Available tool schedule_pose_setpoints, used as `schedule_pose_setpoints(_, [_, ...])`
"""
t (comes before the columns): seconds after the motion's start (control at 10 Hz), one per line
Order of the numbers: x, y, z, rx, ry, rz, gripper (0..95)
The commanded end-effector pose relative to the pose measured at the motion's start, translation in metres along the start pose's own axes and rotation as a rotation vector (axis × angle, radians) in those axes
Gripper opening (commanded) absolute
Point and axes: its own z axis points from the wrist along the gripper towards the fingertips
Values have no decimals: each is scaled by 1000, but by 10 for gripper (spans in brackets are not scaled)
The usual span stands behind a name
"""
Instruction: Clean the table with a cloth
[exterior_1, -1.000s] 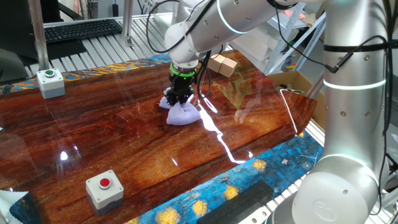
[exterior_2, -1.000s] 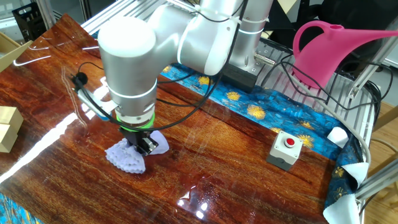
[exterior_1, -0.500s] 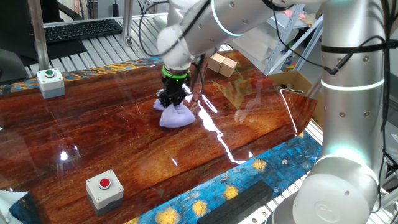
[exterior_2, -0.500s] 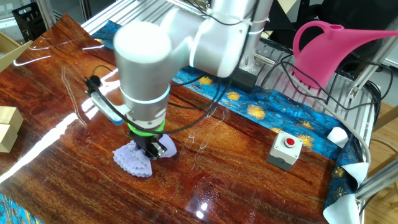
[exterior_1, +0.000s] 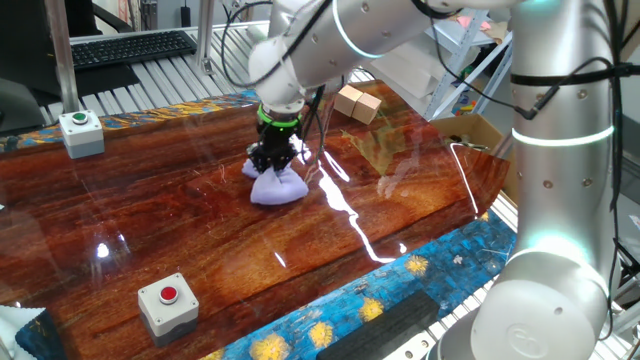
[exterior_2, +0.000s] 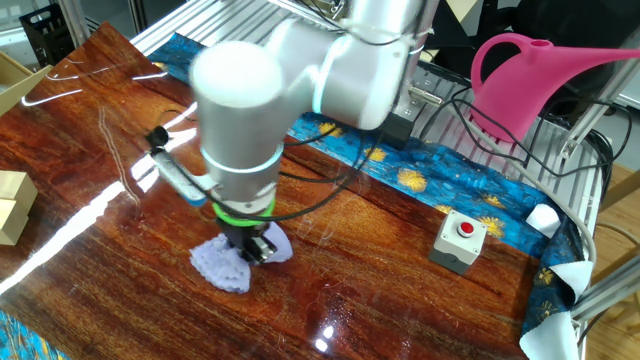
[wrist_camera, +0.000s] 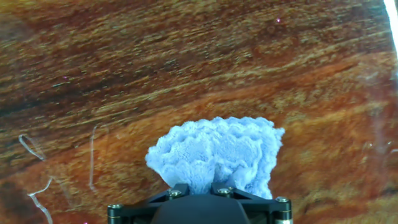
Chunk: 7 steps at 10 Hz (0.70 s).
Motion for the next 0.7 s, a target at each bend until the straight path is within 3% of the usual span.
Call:
schedule_pose_setpoints(0.1, [-13,3,3,-22,14,6,0])
schedule_pose_setpoints(0.7, [-18,5,7,-41,17,22,0])
